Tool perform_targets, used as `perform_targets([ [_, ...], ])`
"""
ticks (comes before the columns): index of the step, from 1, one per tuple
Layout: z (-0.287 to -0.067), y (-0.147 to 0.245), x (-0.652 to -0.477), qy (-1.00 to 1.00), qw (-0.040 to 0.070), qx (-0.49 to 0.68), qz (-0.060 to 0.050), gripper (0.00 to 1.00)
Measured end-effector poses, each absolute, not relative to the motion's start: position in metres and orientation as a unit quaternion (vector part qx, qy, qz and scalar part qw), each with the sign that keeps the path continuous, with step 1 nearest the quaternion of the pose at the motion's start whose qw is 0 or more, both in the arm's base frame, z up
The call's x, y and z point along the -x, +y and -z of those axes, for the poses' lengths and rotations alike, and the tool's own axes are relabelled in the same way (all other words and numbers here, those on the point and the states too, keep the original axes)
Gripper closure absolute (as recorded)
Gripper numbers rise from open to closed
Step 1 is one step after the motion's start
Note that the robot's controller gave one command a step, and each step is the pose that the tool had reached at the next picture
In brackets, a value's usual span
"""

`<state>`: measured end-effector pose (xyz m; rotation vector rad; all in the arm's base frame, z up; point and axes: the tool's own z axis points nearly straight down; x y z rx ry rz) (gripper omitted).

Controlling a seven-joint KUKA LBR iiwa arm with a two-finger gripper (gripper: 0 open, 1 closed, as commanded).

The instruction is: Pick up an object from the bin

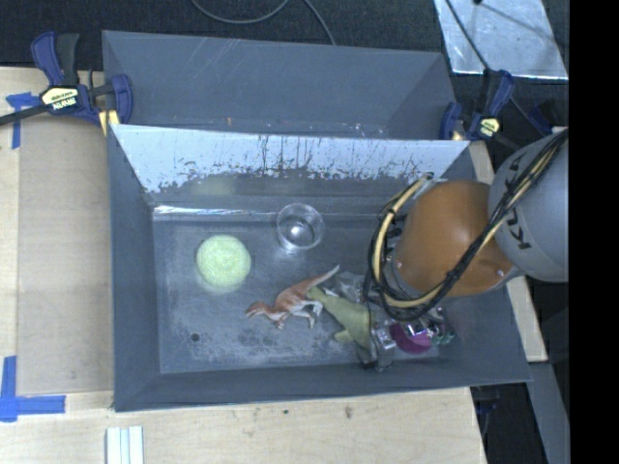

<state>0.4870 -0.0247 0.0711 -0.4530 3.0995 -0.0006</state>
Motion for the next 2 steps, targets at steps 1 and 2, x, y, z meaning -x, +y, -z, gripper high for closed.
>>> perform_targets([
  [1,-0.07,-0.047,-0.486,1.0,0.002,-0.012,0.0,0.0],
  [2,-0.071,-0.025,-0.487,0.99,0.005,0.144,0.0,1.0],
])
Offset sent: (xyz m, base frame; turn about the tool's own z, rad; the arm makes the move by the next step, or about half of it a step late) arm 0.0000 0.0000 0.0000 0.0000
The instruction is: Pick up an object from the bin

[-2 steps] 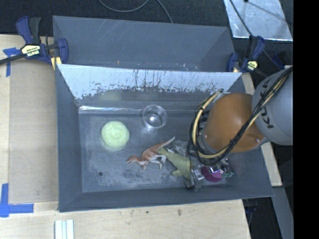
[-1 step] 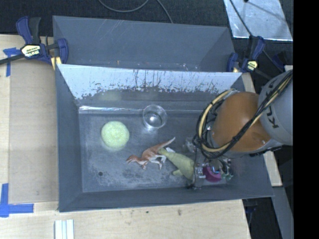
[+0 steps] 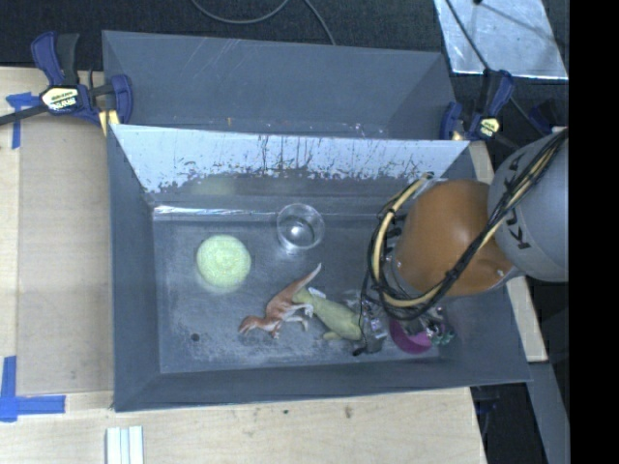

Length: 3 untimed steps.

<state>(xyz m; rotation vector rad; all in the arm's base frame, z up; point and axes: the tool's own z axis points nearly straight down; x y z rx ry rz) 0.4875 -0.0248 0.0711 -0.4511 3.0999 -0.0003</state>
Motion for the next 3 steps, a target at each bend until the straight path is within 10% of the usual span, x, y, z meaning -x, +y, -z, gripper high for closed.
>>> perform_targets([
  [3,-0.094,-0.025,-0.485,0.99,0.0,0.144,-0.001,1.0],
])
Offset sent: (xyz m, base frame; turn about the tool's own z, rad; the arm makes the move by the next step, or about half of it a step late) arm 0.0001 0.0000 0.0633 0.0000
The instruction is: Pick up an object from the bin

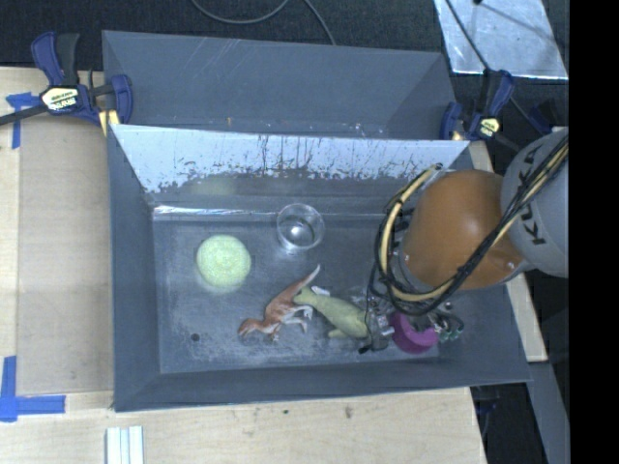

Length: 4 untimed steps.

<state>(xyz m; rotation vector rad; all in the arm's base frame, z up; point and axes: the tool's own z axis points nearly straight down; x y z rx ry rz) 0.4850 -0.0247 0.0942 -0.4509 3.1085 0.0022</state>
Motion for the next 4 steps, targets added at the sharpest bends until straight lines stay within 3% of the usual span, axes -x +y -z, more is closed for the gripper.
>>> perform_targets([
  [2,-0.126,-0.025,-0.487,0.99,0.003,0.143,0.0,1.0],
  [4,-0.174,-0.025,-0.486,0.99,0.002,0.143,0.0,1.0],
])
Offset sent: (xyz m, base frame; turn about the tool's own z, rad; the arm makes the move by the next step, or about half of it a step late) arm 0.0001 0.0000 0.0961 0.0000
